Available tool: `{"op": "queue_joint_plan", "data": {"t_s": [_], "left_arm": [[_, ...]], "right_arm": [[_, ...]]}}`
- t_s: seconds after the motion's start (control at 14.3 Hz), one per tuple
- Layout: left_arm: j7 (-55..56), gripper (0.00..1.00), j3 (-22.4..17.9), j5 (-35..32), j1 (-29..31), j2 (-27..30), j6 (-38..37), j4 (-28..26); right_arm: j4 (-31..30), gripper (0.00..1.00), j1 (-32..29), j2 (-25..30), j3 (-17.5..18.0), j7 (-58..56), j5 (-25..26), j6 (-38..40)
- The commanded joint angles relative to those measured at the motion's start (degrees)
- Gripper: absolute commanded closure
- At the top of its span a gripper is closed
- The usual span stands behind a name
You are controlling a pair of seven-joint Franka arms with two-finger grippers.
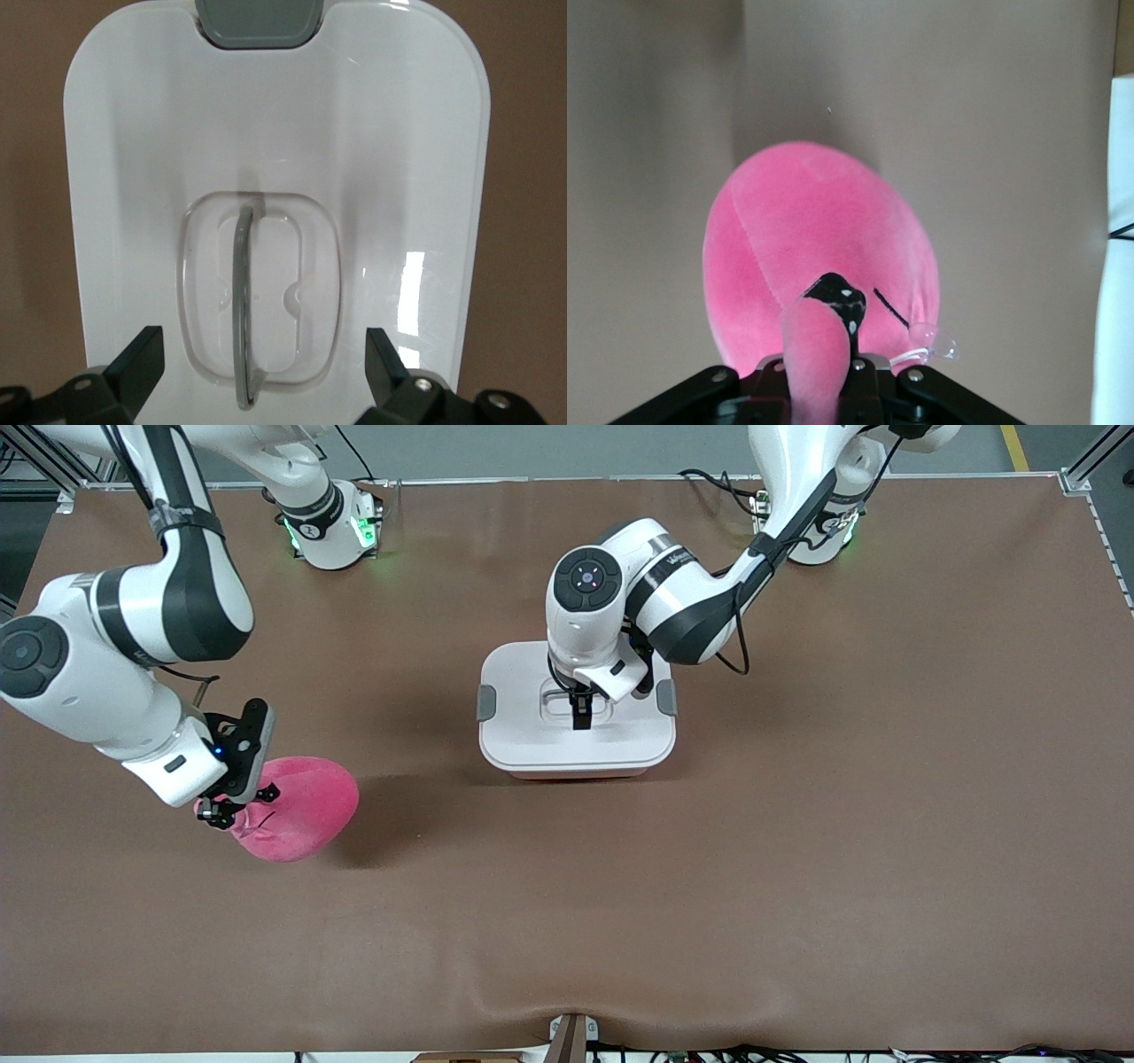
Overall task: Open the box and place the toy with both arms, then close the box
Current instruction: 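Grasp the plush with the right gripper while the left gripper grips the handle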
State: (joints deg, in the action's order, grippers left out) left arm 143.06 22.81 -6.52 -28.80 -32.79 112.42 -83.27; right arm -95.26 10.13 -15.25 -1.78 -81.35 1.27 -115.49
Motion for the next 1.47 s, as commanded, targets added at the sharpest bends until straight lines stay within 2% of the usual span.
{"op": "queue_joint_plan", "data": {"t_s": [0.0, 0.07, 0.14, 0.28, 0.35, 0.56, 0.63, 0.77, 0.98, 1.4], "left_arm": [[1.52, 0.0, -0.4, -1.48, -0.91, -1.39, 1.22, 1.01], [1.87, 0.0, -0.4, -1.74, -1.0, -1.48, 1.23, 1.01], [1.96, 0.16, -0.4, -2.7, -1.0, -1.57, 1.23, 0.92], [2.13, 0.35, -0.4, -3.33, -1.79, -1.92, 1.23, 0.83], [2.13, 0.48, -0.4, -3.41, -1.79, -1.92, 1.23, 0.75], [2.48, 0.94, -0.4, -3.33, -1.53, -1.31, 1.14, 0.75], [3.79, 1.0, -0.4, -3.41, -1.44, -1.13, 1.14, 0.75], [4.59, 1.0, -0.4, -3.5, -1.7, -1.13, 1.14, 0.75], [4.68, 1.0, -0.4, -3.41, -1.7, -0.87, 0.61, 0.75], [5.12, 1.0, 0.22, -3.41, -1.79, 1.5, -1.14, 0.75]], "right_arm": [[3.06, 1.0, 2.16, -0.04, -0.33, -4.67, 2.95, 0.88], [3.94, 1.0, 2.78, -0.04, -0.33, -6.34, 4.08, 0.88], [4.73, 1.0, 4.0, -0.04, -0.33, -8.28, 5.92, 0.88], [5.96, 1.0, 5.77, -0.04, -0.33, -10.31, 8.48, 0.88], [6.05, 1.0, 6.99, 0.05, -0.33, -11.1, 9.36, 0.79], [6.06, 1.0, 8.76, 0.14, -0.24, -15.31, 14.97, -3.05], [6.06, 1.0, 8.94, 0.14, -0.24, -17.59, 15.34, -4.38], [5.97, 1.0, 9.46, 0.14, -0.33, -19.8, 16.04, -4.57], [5.79, 1.0, 11.48, 0.31, -0.24, -24.36, 19.91, -6.58], [4.48, 1.0, 12.28, 0.49, -0.07, -31.67, 19.21, -7.38]]}}
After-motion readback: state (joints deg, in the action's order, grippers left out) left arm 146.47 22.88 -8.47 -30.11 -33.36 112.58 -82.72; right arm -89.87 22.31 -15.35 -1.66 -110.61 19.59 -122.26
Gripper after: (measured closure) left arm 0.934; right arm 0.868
